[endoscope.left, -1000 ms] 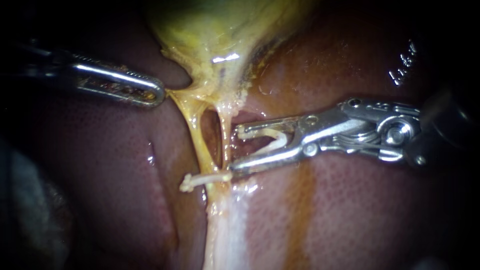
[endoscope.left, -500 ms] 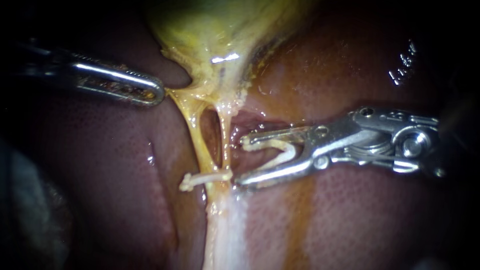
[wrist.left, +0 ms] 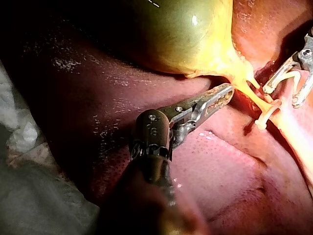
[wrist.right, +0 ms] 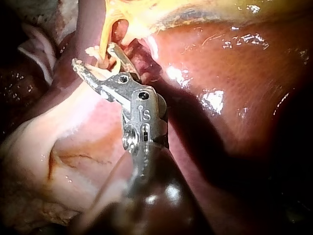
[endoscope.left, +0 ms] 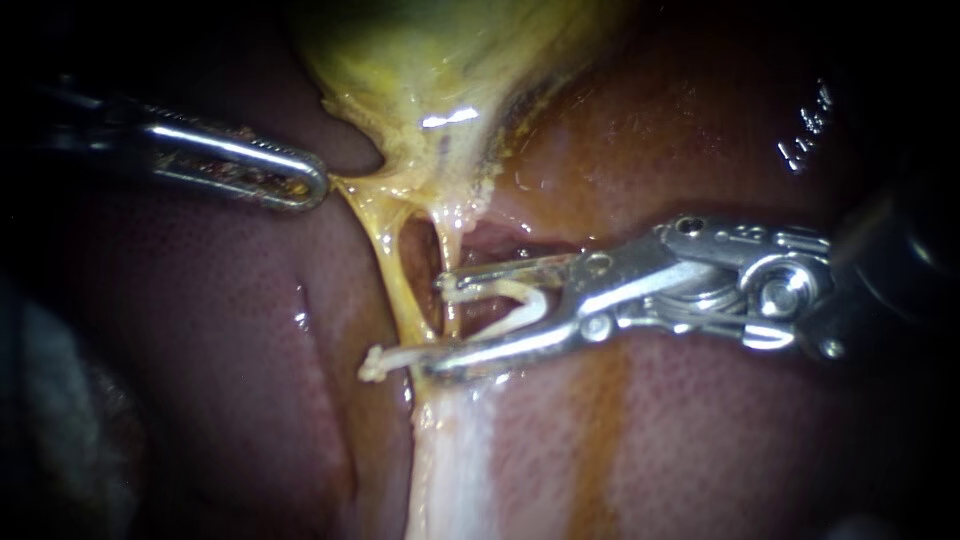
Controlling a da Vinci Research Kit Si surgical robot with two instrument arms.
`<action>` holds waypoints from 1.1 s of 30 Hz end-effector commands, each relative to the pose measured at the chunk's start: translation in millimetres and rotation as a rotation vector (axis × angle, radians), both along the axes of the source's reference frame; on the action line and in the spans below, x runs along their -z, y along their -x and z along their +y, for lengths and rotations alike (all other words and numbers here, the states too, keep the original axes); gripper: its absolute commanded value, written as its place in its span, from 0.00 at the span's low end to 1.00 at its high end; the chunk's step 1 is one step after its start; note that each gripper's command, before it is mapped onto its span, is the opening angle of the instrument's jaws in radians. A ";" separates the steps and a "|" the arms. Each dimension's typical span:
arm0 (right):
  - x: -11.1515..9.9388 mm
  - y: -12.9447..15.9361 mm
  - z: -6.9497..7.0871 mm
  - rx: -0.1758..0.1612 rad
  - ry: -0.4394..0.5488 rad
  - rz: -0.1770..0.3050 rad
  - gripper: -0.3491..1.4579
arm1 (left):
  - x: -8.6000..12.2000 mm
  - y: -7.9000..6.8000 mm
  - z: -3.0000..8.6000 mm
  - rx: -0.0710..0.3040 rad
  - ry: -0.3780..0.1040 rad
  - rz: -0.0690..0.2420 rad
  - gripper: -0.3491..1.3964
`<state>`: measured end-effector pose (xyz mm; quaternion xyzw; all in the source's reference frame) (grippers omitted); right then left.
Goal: Clipping second clip left tube
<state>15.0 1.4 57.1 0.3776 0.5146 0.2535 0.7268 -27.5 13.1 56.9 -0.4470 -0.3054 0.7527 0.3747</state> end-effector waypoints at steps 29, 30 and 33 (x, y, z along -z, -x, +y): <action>-5.2 -2.5 -1.1 0.006 -0.099 -0.064 0.45 | 0.0 0.1 -0.1 0.001 0.000 0.000 0.00; -5.2 -2.8 -1.2 0.005 -0.103 -0.067 0.45 | 0.0 0.1 -0.1 0.001 0.000 0.000 0.00; -5.3 -3.3 -1.4 0.007 -0.103 -0.066 0.45 | 0.0 0.1 -0.1 0.001 0.000 0.000 0.00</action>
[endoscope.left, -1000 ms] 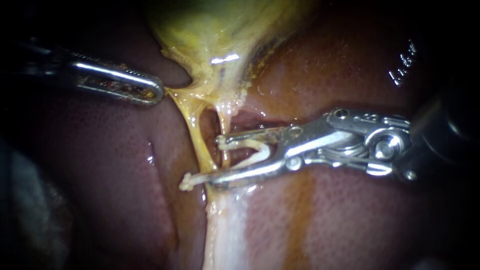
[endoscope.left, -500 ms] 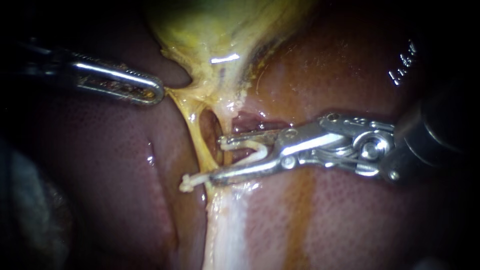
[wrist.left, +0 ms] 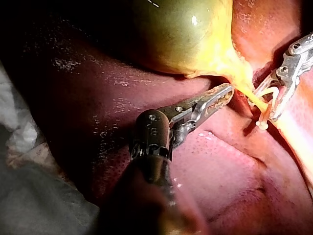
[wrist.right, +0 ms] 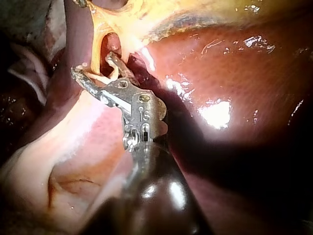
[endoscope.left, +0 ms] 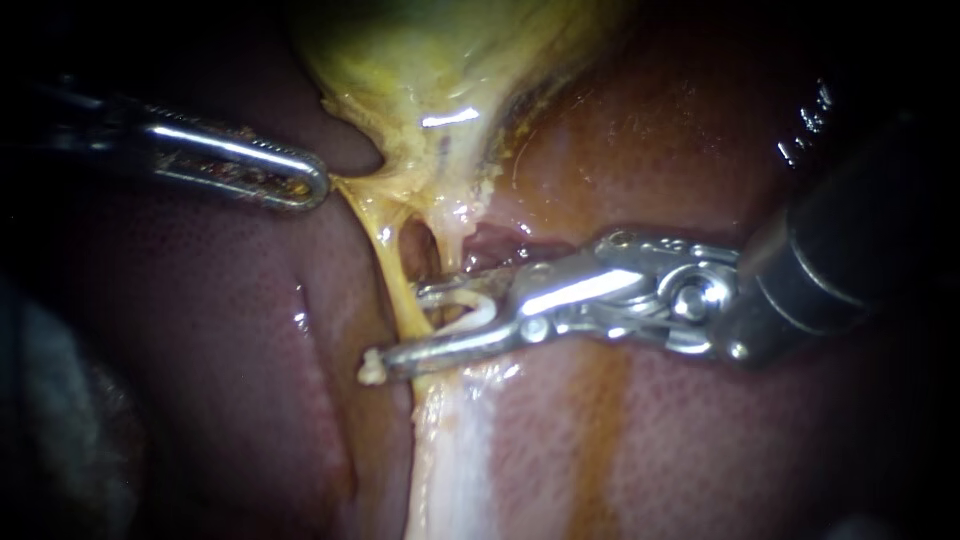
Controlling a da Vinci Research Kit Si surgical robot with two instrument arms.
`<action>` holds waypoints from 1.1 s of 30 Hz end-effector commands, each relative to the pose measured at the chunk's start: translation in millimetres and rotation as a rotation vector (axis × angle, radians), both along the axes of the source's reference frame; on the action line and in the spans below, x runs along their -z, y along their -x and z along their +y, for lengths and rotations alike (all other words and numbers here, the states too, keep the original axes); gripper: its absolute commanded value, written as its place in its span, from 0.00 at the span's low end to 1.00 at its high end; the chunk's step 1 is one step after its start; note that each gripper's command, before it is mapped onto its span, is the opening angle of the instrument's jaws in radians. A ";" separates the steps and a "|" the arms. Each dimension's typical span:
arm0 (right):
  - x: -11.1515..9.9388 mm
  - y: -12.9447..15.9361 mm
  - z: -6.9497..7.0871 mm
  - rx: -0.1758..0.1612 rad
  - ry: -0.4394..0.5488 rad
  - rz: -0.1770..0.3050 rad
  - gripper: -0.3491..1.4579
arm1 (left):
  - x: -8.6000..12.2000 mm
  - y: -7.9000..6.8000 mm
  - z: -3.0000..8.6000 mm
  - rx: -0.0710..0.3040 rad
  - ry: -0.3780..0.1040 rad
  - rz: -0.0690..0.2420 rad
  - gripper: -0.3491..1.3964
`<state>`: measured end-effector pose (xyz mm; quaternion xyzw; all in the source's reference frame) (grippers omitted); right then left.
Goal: Clipping second clip left tube
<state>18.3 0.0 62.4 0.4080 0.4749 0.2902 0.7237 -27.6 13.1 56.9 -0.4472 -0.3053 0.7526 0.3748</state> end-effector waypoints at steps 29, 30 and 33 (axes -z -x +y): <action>6.4 -3.2 -2.9 0.068 -0.063 0.170 0.44 | -0.1 0.1 0.0 0.001 0.001 0.001 0.00; 6.5 -3.3 -2.9 0.070 -0.064 0.172 0.44 | -0.1 0.1 -0.1 0.001 0.001 0.001 0.00; 6.6 -3.2 -2.9 0.071 -0.070 0.170 0.43 | -0.1 0.1 -0.1 0.001 0.001 0.001 0.00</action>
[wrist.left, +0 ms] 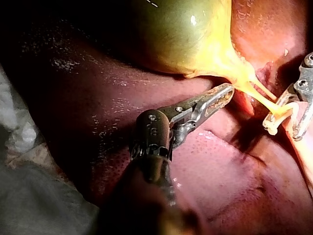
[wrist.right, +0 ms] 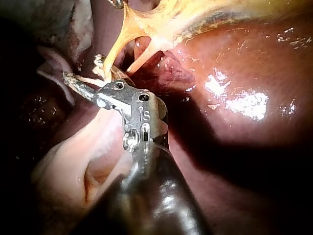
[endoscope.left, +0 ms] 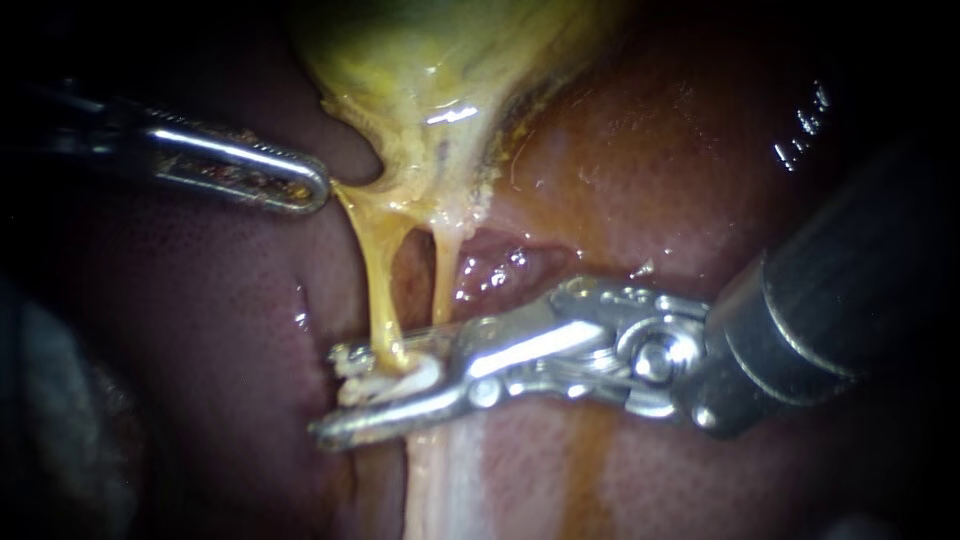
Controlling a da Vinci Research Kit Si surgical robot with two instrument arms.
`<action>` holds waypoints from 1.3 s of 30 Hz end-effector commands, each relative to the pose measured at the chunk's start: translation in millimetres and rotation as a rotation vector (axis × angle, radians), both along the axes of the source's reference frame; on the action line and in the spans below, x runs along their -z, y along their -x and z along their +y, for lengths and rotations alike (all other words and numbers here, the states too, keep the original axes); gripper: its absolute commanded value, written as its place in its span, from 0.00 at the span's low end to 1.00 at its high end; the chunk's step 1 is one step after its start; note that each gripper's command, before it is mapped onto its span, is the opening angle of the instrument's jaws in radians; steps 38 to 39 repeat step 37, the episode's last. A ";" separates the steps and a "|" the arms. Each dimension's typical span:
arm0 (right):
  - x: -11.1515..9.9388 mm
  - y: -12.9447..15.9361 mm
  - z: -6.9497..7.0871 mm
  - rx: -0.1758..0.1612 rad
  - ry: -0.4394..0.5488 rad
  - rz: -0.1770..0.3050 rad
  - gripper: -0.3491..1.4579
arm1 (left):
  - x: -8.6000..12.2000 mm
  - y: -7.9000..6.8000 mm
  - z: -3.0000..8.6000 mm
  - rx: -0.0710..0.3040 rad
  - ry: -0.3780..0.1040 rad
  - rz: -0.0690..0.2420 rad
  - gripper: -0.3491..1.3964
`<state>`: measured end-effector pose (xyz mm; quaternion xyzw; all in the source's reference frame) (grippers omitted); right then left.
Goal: Clipping second clip left tube
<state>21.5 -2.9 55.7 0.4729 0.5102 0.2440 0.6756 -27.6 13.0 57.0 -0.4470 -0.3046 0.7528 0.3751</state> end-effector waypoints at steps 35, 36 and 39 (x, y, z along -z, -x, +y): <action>-0.1 2.4 2.9 0.005 -0.232 -0.090 0.00 | 0.0 0.0 0.0 0.000 0.000 0.000 0.00; -0.1 2.4 2.9 0.005 -0.237 -0.093 0.00 | 0.0 0.0 0.0 0.000 0.000 0.000 0.00; -0.1 2.4 2.9 0.005 -0.237 -0.093 0.00 | 0.0 0.0 0.0 0.000 0.000 0.000 0.00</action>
